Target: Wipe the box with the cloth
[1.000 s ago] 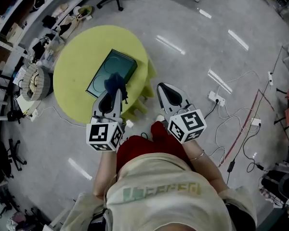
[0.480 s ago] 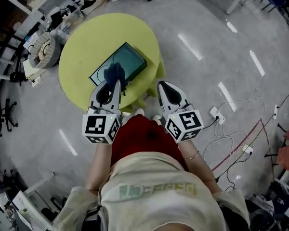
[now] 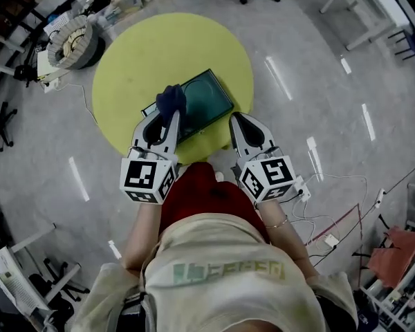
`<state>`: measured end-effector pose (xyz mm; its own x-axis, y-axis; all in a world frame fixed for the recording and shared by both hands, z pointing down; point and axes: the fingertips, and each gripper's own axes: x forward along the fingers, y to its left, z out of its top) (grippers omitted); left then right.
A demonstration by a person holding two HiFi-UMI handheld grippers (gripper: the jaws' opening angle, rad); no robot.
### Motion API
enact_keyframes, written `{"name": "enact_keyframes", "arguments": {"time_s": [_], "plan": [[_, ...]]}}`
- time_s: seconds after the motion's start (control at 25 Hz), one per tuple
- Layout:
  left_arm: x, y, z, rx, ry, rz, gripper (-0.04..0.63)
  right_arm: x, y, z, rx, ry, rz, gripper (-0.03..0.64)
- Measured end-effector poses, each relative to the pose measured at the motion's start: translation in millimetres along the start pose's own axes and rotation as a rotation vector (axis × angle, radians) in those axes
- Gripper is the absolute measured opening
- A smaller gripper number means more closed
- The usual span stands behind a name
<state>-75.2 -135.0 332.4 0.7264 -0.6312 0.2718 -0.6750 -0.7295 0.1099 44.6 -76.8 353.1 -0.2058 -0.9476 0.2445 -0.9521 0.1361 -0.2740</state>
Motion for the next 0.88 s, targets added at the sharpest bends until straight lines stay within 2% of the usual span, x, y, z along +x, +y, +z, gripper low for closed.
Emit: {"name": "enact_keyframes", "arguments": {"time_s": [0.28,0.52,0.88], "plan": [[10.0,56.1,15.4,-0.029,-0.040,0.053,0.061,61.6,23.7,17.5,-0.057,0.025,0.073,0.038],[12.1,100.6,16.0,-0.044,-0.030,0.126,0.061,98.0,30.7,20.2,-0.081,0.062,0.117,0.038],[55.6,121.4,15.4,-0.053,0.020,0.201,0.061,131.5,-18.6,31.0,-0.084,0.107,0.150,0.038]]}}
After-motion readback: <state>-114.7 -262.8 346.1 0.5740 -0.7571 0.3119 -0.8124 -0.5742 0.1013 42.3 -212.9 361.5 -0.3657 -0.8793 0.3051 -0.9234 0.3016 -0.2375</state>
